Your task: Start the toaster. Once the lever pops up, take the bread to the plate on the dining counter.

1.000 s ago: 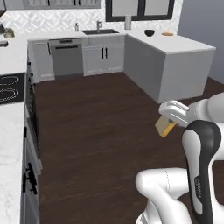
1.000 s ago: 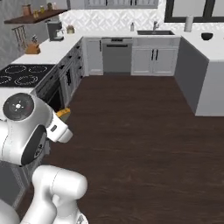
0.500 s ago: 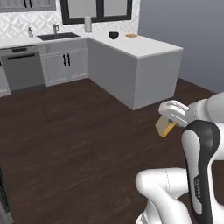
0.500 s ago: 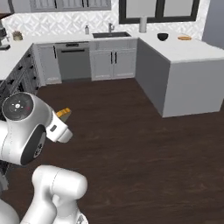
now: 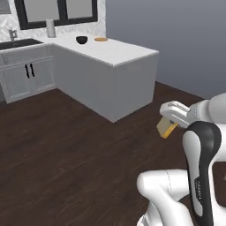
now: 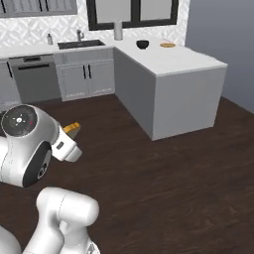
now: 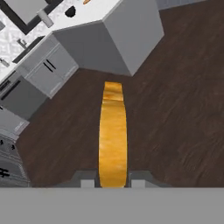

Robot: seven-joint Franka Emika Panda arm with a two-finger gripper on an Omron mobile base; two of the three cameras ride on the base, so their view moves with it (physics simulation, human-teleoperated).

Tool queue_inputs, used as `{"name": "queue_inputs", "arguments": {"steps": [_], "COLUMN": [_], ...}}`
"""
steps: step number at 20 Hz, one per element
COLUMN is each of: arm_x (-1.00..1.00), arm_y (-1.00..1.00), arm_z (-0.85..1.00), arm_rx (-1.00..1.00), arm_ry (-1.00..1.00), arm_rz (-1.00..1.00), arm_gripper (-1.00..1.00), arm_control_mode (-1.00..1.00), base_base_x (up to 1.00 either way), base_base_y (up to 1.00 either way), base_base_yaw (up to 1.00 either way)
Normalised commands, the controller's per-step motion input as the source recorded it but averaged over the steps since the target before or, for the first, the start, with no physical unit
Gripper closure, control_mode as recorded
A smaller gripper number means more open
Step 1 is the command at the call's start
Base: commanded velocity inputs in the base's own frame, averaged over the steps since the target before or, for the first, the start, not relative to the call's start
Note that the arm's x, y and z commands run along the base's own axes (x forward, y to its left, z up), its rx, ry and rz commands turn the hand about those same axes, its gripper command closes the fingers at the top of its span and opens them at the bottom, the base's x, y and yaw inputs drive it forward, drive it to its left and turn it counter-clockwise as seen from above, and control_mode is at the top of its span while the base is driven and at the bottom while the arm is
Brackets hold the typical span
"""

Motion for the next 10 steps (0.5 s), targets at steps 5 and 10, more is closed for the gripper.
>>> {"name": "queue_inputs", "arguments": {"steps": [5, 10], "arm_x": [0.0, 0.0], "arm_y": [0.0, 0.0], "arm_z": [0.0, 0.0], "arm_rx": [0.0, 0.0], "arm_ry": [0.0, 0.0], "arm_rz": [0.0, 0.0], "arm_gripper": [1.0, 1.0], "arm_control_mode": [1.0, 1.0], "base_base_x": [1.0, 1.0], "base_base_y": [-0.21, -0.19], "base_base_yaw": [-0.34, -0.35]}}
